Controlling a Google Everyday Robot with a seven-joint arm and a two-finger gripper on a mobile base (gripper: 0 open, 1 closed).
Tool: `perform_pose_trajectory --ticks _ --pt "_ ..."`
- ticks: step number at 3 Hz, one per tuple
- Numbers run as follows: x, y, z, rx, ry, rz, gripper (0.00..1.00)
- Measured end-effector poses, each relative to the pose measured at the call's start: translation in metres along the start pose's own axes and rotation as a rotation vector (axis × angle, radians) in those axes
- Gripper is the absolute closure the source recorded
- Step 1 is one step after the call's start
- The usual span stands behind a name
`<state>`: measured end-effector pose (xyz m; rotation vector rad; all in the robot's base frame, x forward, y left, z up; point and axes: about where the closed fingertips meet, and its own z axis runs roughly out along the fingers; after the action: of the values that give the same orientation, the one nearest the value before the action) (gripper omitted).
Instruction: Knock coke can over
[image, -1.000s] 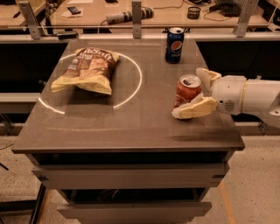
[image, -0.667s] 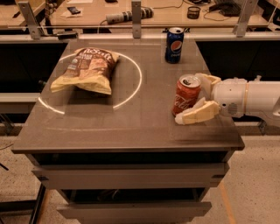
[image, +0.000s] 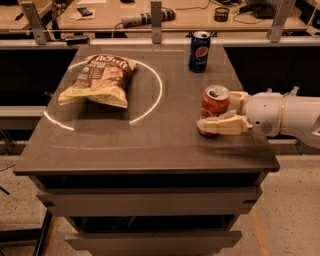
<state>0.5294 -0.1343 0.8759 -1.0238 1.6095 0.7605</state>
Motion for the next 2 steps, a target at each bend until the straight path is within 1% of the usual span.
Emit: perform_pose_trajectory --ticks 1,2 --pt "-0.001 0.001 0.002 -0.003 -0.036 -0.005 0.58" --pt "-0.015 -0.002 0.005 0.019 -0.027 -0.027 0.80"
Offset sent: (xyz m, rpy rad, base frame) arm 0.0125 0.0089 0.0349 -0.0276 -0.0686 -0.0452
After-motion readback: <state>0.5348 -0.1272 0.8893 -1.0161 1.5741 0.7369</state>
